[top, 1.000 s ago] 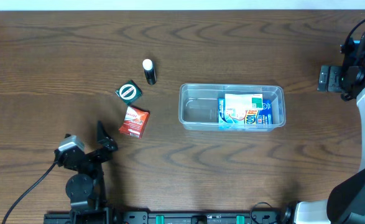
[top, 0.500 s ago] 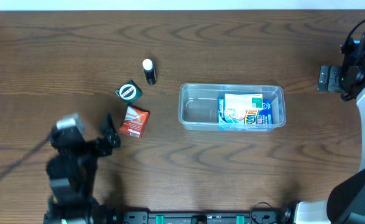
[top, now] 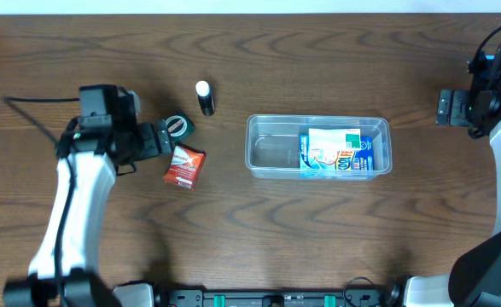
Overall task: Pack container
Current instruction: 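Reach left gripper to the red Panadol box and grasp it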
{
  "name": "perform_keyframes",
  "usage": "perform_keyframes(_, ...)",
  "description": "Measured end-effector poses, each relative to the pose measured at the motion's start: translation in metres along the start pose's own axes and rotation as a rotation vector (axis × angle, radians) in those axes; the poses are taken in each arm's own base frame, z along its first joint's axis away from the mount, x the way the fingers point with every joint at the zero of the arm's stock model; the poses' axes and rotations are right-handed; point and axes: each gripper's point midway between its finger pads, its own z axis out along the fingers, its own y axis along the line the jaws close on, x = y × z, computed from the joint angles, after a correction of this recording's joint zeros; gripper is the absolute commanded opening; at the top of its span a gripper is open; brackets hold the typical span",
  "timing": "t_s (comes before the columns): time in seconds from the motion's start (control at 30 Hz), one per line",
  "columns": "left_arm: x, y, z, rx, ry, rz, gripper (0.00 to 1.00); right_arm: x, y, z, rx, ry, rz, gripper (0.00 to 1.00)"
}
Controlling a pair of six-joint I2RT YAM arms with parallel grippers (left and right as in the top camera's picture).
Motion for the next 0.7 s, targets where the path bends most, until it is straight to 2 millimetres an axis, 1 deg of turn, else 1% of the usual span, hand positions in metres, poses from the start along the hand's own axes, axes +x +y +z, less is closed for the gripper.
perform_keyframes(0.03, 0.005, -0.001, 0.009, 0.013, 0.038, -0.006, 0.98, 0.0, 0.0, 0.0, 0.0, 0.0, 0.0, 0.99)
perform_keyframes(0.1, 0.012, -0.004, 0.021, 0.042, 0.088, -0.009, 0.98, 0.0, 0.0, 0.0, 0.0, 0.0, 0.0, 0.99)
perform_keyframes(0.17, 0.017, -0.01, 0.029, 0.086, 0.123, 0.019, 0.98, 0.0, 0.0, 0.0, 0.0, 0.0, 0.0, 0.99)
perform_keyframes(0.33, 0.024, -0.03, 0.031, 0.168, 0.14, 0.184, 0.98, 0.0, 0.0, 0.0, 0.0, 0.0, 0.0, 0.99)
perform_keyframes(0.47, 0.03, -0.044, 0.032, 0.177, 0.147, 0.311, 0.98, 0.0, 0.0, 0.0, 0.0, 0.0, 0.0, 0.99)
perform_keyframes(0.57, 0.033, -0.048, 0.035, 0.147, 0.151, 0.377, 0.98, 0.0, 0.0, 0.0, 0.0, 0.0, 0.0, 0.99)
perform_keyframes(0.7, 0.035, -0.046, 0.037, 0.1, 0.153, 0.418, 0.98, 0.0, 0.0, 0.0, 0.0, 0.0, 0.0, 0.99)
